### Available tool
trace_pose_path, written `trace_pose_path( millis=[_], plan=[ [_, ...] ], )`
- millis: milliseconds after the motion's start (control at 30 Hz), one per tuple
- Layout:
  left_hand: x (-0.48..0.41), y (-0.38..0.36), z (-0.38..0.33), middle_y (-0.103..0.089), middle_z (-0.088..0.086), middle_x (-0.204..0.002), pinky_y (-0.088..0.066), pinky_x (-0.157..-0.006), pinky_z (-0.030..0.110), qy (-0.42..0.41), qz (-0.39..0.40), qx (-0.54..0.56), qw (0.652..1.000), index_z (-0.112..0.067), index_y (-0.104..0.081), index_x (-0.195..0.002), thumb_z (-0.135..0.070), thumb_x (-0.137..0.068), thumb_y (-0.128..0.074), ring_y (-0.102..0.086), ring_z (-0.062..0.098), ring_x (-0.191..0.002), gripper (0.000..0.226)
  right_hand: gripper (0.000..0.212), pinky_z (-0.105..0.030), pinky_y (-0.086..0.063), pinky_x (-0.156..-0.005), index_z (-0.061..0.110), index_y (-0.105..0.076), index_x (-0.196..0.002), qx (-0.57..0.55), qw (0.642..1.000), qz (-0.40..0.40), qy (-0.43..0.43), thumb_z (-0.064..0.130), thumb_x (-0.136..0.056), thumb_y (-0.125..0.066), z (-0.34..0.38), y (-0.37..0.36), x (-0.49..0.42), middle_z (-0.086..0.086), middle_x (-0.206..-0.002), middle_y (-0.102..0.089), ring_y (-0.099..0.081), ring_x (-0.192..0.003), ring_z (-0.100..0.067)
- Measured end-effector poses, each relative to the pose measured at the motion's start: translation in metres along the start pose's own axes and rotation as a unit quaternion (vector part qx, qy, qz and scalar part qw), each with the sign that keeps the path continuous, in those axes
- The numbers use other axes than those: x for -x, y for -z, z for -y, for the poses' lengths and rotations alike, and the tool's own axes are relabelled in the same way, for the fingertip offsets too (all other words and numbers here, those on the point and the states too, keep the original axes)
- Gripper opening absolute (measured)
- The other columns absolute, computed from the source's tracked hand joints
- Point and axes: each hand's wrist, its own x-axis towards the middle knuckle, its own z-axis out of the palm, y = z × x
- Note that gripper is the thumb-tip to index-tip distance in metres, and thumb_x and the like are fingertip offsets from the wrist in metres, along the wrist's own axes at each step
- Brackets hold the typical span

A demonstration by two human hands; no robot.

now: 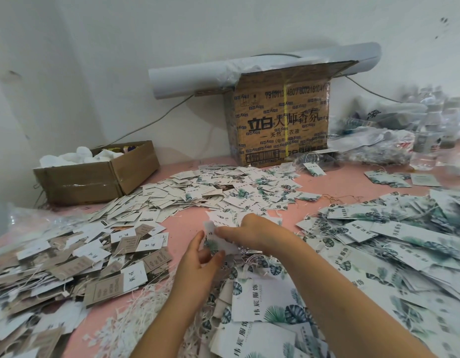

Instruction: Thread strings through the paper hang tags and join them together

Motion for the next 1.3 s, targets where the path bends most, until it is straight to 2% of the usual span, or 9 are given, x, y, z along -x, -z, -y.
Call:
trace_pose_path(
  millis=[167,300,400,767,900,967,1033,1167,1300],
  plan=[
    [-0.004,0.005,0.005,-0.071,0.005,-0.073,-0.041,-0.066,0.023,-0.007,-0.056,0.055,0.997,-0.032,-0.046,-0.120,-0.018,-0.089,-0.060,-0.065,0.005,-0.065,0.037,0.052,-0.026,-0.038,-0.051,0.012,-0.047,-0.068,-0.015,1.000,-0.013,-0.004,0.061,-0.082,-0.052,-0.003,0.005,-0.001,-0.002,-0.069,-0.051,-0.048,-0.060,-0.014],
    [-0.006,0.007,0.008,-0.069,-0.001,-0.067,-0.042,-0.060,0.021,-0.018,-0.104,0.084,0.991,-0.022,-0.060,-0.090,-0.014,-0.089,-0.059,-0.061,0.006,-0.059,0.008,0.054,-0.025,-0.029,-0.049,0.012,-0.043,-0.062,-0.005,1.000,-0.025,0.008,0.061,-0.081,-0.053,-0.002,0.008,0.003,-0.001,-0.059,-0.043,-0.039,-0.051,-0.014],
    [-0.007,0.007,0.011,-0.064,-0.005,-0.063,-0.042,-0.061,0.021,-0.031,-0.104,0.060,0.992,-0.015,-0.065,-0.080,-0.012,-0.090,-0.058,-0.058,0.010,-0.063,0.012,0.054,-0.027,-0.026,-0.048,0.014,-0.039,-0.059,0.013,1.000,-0.013,0.015,0.061,-0.080,-0.055,0.000,0.007,0.006,0.001,-0.058,-0.040,-0.035,-0.049,-0.013],
    [-0.017,0.010,0.011,-0.059,-0.013,-0.104,-0.039,-0.072,0.014,-0.079,-0.048,-0.059,0.994,-0.038,-0.058,-0.093,-0.013,-0.097,-0.045,-0.053,0.002,-0.094,0.029,0.056,-0.028,-0.030,-0.049,0.014,-0.045,-0.065,0.025,1.000,-0.001,0.018,0.069,-0.072,-0.057,0.003,0.005,0.005,0.000,-0.065,-0.049,-0.044,-0.056,-0.015],
    [-0.020,0.011,0.013,-0.051,-0.003,-0.110,-0.037,-0.077,0.019,-0.063,-0.005,-0.074,0.995,-0.034,-0.057,-0.112,-0.030,-0.098,-0.040,-0.048,0.005,-0.099,0.022,0.057,-0.028,-0.027,-0.047,0.015,-0.041,-0.061,0.028,0.999,-0.007,0.017,0.069,-0.073,-0.057,0.002,0.002,0.003,0.001,-0.061,-0.044,-0.039,-0.052,-0.014],
    [-0.018,0.011,0.011,-0.046,-0.006,-0.110,-0.035,-0.083,0.023,-0.047,0.014,-0.064,0.997,-0.041,-0.056,-0.101,-0.044,-0.095,-0.034,-0.046,0.003,-0.099,0.023,0.057,-0.028,-0.026,-0.047,0.015,-0.041,-0.059,0.026,0.999,-0.012,0.020,0.068,-0.073,-0.058,0.002,0.002,0.002,0.002,-0.058,-0.043,-0.038,-0.050,-0.015],
    [-0.016,0.009,0.007,-0.044,-0.008,-0.110,-0.035,-0.090,0.029,-0.022,0.009,-0.048,0.999,-0.037,-0.052,-0.098,-0.058,-0.085,-0.025,-0.045,0.007,-0.100,0.037,0.058,-0.027,-0.025,-0.045,0.015,-0.039,-0.057,0.029,0.999,-0.017,0.025,0.067,-0.073,-0.058,0.001,0.002,0.003,0.002,-0.055,-0.041,-0.036,-0.048,-0.015],
    [-0.015,0.009,0.004,-0.046,-0.005,-0.118,-0.042,-0.086,0.033,0.004,-0.026,-0.038,0.999,-0.023,-0.045,-0.130,-0.071,-0.068,-0.016,-0.049,0.012,-0.102,0.084,0.063,-0.027,-0.023,-0.044,0.014,-0.037,-0.053,0.045,0.998,-0.035,0.041,0.071,-0.070,-0.058,0.002,-0.001,0.002,0.004,-0.049,-0.036,-0.033,-0.044,-0.015],
    [-0.014,0.010,0.004,-0.045,0.011,-0.136,-0.037,-0.103,0.048,-0.012,-0.045,-0.054,0.997,-0.028,-0.049,-0.128,-0.072,-0.070,-0.013,-0.049,0.027,-0.114,0.081,0.060,-0.025,-0.024,-0.044,0.017,-0.042,-0.046,0.066,0.994,-0.047,0.078,0.069,-0.071,-0.059,0.004,-0.003,0.002,0.006,-0.044,-0.040,-0.037,-0.042,-0.013]
  ],
)
